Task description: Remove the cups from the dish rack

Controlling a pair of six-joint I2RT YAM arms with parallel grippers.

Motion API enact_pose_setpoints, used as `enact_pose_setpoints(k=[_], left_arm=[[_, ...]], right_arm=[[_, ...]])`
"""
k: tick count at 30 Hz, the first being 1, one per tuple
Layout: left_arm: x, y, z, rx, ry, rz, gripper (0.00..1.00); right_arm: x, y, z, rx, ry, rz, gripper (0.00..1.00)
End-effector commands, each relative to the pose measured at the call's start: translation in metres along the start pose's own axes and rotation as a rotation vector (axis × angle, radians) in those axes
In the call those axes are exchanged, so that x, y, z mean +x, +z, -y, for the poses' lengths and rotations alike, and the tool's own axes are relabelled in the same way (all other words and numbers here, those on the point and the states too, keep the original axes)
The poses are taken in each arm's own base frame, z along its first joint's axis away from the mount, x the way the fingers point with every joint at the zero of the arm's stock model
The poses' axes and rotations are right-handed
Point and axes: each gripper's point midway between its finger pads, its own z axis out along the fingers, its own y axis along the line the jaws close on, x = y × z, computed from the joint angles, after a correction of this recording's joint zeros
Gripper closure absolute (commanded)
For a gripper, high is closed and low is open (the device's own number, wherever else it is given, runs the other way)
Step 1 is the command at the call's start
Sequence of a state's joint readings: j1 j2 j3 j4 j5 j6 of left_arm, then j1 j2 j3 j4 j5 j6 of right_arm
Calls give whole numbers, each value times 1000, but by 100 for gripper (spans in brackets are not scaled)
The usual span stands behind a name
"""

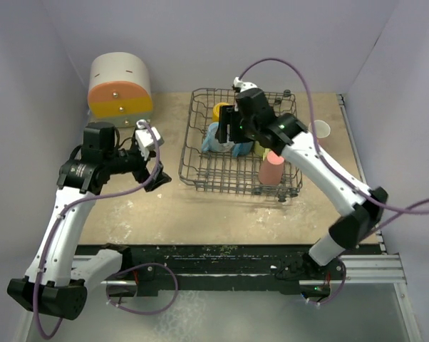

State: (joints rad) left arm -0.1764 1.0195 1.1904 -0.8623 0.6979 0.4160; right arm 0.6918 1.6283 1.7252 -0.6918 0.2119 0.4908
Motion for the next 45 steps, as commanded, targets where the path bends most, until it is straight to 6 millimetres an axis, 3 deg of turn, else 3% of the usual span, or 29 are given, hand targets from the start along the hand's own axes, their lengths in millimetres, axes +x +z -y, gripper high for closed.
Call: enact_pose_setpoints(k=[1,7,13,19,27,35,39,43,45], left_arm=[[-27,-17,37,176,365,155,1],[-63,-45,45,102,680,274,0],[-70,-58,66,82,857,393,0],[-74,-68,76,62,939,430,5],[-78,-79,80,37,1014,421,15],[-96,-89,88,45,998,481,33],[-103,-93,92,50,965,510,43],[-97,-91,94,65,939,503,57],[-92,-89,91,49,937,493,69]], right_arm=[[-16,-64,-68,-424,128,62,80],[5,-116,-120,-860,280,61,84],[13,-147,-158,-1132,371,5,86],[18,-168,-175,-1351,501,-37,86],[29,-176,-183,-1424,538,-71,86],[41,-176,-198,-1420,540,-115,86],[43,-181,-208,-1438,552,-119,87],[43,-189,-218,-1458,569,-110,87],[31,-201,-222,-1491,577,-76,80]])
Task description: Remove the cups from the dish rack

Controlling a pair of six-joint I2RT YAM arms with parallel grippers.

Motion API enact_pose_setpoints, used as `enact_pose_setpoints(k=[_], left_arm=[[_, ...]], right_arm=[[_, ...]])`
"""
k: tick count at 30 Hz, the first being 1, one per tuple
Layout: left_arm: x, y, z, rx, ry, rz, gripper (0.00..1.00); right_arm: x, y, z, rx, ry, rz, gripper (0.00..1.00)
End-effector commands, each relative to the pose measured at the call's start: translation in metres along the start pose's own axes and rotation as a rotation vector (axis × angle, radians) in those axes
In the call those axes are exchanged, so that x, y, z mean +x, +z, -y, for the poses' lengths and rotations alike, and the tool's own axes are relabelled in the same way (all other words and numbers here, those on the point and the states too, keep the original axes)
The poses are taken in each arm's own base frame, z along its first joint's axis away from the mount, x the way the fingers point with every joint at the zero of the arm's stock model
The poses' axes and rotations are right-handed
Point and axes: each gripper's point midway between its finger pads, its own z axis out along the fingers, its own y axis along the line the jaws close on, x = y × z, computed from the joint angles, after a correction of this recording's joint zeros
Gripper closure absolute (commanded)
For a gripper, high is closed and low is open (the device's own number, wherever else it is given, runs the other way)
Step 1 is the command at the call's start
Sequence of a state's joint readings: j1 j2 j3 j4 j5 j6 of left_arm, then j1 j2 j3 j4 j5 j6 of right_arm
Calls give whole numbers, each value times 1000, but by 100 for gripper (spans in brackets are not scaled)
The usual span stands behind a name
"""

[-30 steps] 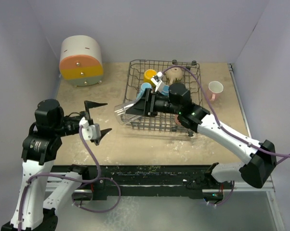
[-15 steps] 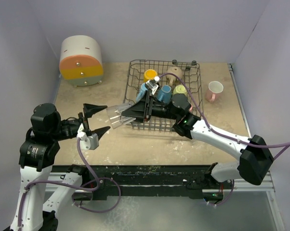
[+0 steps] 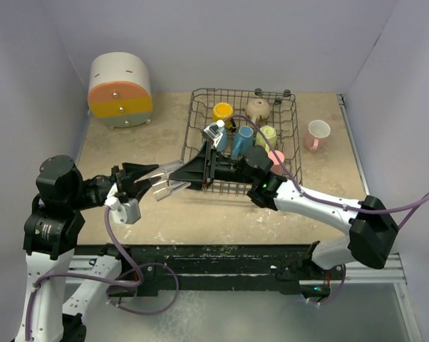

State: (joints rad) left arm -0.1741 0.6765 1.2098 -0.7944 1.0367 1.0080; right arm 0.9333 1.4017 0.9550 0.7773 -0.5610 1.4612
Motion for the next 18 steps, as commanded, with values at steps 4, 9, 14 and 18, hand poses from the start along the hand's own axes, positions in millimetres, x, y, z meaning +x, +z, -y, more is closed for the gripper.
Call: enact_pose_setpoints(k=[4,9,14,18], left_arm=[[6,0,-6,-77,-16,-4,100],[39,-1,-31,-243,-170,-104,100],[105,-8,-63,-368,-374,-380,100],[172,-9,-70,-363,-580,-664,100]], right_arm=[[-8,8,-62,-160,-79,68,49],[-23,-3,-38,5,-71,114,0],[-75,-60,17,488,-188,270,0],[-104,-131,46,806,-238,377,0]])
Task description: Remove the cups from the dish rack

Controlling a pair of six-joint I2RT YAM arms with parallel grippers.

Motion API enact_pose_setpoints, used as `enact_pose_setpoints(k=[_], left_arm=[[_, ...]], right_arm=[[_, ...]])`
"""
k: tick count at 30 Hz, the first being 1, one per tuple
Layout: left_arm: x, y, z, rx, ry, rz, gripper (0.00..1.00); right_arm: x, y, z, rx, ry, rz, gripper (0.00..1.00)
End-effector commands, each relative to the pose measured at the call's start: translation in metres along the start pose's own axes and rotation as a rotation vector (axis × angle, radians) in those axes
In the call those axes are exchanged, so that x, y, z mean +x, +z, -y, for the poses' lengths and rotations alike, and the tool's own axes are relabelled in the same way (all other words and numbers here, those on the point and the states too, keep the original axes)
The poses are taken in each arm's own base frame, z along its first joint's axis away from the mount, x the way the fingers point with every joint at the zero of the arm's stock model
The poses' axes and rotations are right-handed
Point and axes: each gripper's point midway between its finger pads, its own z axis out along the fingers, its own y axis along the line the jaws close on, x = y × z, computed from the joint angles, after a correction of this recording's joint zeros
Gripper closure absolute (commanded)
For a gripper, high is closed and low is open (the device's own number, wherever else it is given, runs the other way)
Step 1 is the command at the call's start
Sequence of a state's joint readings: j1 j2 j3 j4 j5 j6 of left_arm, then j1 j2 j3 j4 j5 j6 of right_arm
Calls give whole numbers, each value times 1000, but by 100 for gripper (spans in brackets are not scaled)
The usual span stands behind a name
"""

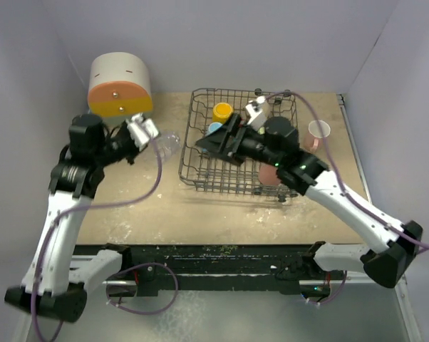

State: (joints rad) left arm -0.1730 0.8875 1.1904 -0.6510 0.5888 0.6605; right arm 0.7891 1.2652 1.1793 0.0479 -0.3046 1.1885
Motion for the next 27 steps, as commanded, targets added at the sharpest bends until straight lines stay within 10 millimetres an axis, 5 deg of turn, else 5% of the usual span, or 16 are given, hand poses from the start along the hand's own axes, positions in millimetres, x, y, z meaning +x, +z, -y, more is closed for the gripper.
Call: enact_pose_setpoints(k=[1,5,13,23,27], left_arm=[[54,21,-46,-123,-208,-329,100],[92,55,-47,-36,-324,-486,100],[158,112,-80,-32,-373,-714,100],[228,169,-82,35,-424,-877,100],[241,183,-80,52,-430,-883,100]], right_arm=[[-43,-62,66,406,-172,131,0],[-66,-99,90,612,-247,201,0],[-88,-158,118,945,-333,277,0],[-80,-186,148,1091,-321,268,0],[-83,-201,154,1158,-315,289,0]])
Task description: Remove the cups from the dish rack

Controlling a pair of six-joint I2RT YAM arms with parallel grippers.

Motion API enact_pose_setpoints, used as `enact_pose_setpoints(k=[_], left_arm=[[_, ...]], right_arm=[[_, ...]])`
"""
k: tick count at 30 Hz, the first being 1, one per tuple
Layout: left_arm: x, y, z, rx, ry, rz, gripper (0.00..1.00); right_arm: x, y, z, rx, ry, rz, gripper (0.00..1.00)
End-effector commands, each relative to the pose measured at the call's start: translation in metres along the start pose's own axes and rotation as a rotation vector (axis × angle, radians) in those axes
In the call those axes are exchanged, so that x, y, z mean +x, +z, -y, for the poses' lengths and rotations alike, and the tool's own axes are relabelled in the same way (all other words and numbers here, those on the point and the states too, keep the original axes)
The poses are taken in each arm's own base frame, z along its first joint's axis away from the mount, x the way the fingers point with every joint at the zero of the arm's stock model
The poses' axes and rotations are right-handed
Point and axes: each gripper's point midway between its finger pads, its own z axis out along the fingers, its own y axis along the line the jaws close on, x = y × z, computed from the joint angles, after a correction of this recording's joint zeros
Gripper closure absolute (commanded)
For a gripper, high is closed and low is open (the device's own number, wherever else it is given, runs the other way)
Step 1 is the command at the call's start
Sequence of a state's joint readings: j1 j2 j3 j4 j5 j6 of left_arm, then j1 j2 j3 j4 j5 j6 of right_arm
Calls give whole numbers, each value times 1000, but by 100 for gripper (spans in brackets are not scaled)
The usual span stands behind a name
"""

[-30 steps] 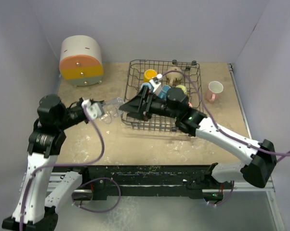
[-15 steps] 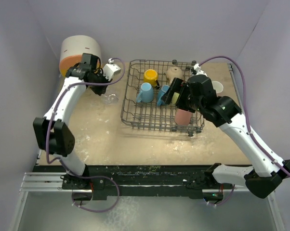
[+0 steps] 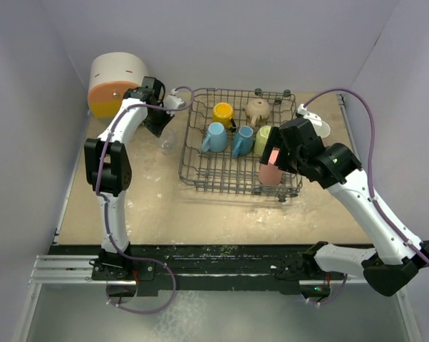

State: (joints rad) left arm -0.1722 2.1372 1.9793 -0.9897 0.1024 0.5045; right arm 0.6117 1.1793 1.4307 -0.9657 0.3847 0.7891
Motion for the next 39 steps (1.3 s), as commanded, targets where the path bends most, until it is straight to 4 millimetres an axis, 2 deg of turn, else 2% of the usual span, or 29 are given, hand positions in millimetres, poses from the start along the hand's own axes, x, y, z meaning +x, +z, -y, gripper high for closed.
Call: enact_pose_setpoints(k=[1,3,6,9,13,15,17,18,20,21,22,25,28,32,39], left_arm=[[-10,-1,-5,-13,-17,14,100],[-12,4,-8,-20,-18,19,100],[-13,10,-10,-24,-20,14,78],[-14,9,-13,-57,-20,27,66],[-25,-10,-24,-136,-12,99,53],[-33,-27,-26,-155,-15,142,51],[-43,-49,-27,-173,-11,203,40],[-48,-62,-26,-183,-8,237,28],[-58,-91,-22,-192,-4,314,19],[-61,-106,-18,-191,-4,353,4],[-64,-122,-14,-193,-3,394,1],[-67,-170,5,-176,16,510,1],[-59,-210,27,-152,18,586,1],[-34,-228,61,-60,5,594,1],[15,-231,115,80,1,592,1]], right_arm=[[-4,-3,30,120,-10,31,0],[0,1,35,136,-10,23,0],[11,11,40,158,-23,-4,0],[22,22,45,187,-43,-30,0],[32,36,50,227,-75,-59,0],[35,42,51,245,-94,-71,0],[37,49,52,268,-117,-86,0],[37,52,52,276,-126,-91,0],[37,58,51,287,-147,-96,0],[35,61,50,289,-153,-95,0],[35,64,49,291,-160,-96,0],[31,73,47,293,-176,-93,0],[22,87,48,305,-181,-88,0],[12,110,50,324,-194,-95,0],[6,139,41,318,-228,-114,0]])
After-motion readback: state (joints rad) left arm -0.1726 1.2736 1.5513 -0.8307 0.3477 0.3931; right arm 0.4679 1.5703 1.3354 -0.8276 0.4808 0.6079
